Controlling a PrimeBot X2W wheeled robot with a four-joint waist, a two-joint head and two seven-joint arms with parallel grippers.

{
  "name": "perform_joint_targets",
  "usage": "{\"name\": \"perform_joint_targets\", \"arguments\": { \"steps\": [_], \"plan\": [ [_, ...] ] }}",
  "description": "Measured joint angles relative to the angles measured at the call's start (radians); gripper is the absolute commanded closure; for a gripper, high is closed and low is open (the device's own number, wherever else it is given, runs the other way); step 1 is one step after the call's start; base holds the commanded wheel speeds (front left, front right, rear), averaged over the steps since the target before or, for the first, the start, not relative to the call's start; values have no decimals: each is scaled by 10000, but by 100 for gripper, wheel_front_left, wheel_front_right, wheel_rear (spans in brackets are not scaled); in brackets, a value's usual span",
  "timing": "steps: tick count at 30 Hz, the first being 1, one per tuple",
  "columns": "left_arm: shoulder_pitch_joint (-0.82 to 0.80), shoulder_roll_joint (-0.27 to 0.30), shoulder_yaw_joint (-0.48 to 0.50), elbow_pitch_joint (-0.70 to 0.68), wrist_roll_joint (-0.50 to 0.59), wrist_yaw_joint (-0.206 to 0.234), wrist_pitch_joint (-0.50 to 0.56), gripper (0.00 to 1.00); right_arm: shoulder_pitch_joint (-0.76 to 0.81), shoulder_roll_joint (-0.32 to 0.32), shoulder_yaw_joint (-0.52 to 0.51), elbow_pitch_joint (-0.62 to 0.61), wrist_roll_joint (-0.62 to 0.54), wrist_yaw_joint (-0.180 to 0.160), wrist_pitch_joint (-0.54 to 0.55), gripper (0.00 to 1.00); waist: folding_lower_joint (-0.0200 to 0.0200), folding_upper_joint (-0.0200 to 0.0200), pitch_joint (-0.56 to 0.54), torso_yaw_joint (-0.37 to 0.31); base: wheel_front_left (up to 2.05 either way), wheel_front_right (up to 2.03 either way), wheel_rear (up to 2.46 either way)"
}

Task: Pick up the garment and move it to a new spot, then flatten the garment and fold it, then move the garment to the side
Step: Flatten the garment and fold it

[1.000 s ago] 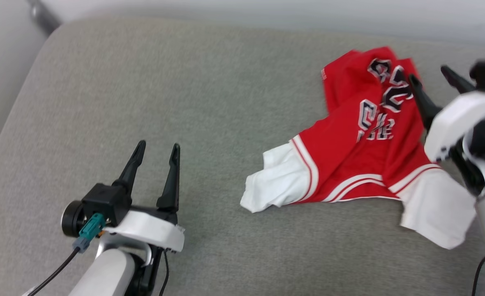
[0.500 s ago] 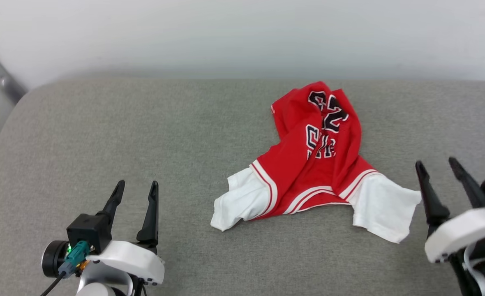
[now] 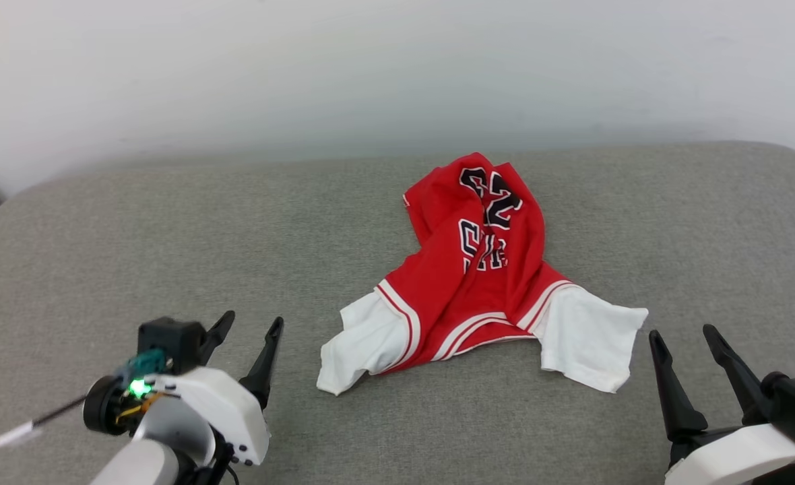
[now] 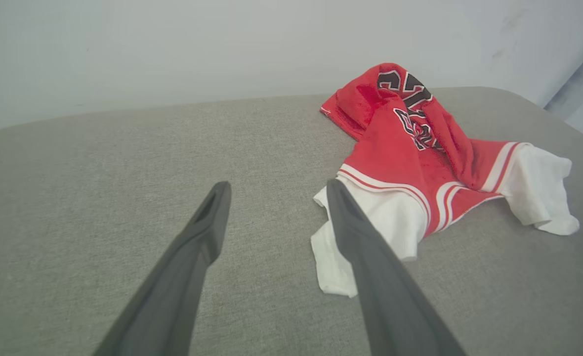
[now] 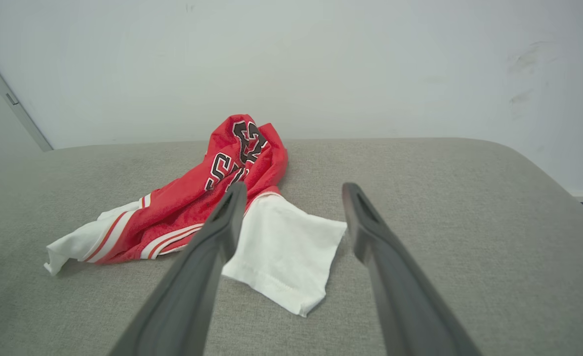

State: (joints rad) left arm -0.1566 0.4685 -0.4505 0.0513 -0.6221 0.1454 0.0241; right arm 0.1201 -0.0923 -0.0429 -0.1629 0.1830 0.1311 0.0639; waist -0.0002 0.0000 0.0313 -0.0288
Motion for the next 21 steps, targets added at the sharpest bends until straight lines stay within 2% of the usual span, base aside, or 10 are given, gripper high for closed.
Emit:
{"name": "perform_joint_targets", "arguments": {
  "steps": [5,11,21],
  "plan": [
    [-1012,355,-543,259,-470,-786,2056,0,26,35,384,-535,-104,-2,150,0,0,0,116,-326,0,0,0],
    [-2107,535,-1313,506,-894,-1528,4443,0,-91,44,554,-932,-159,-2,107,0,1,0,615,-660,0,0,0],
    [-3268,834,-2311,1482,-830,-1981,7053,0,-613,244,571,-836,-155,0,-199,0,3,0,1966,-1207,0,0,0]
  ]
}}
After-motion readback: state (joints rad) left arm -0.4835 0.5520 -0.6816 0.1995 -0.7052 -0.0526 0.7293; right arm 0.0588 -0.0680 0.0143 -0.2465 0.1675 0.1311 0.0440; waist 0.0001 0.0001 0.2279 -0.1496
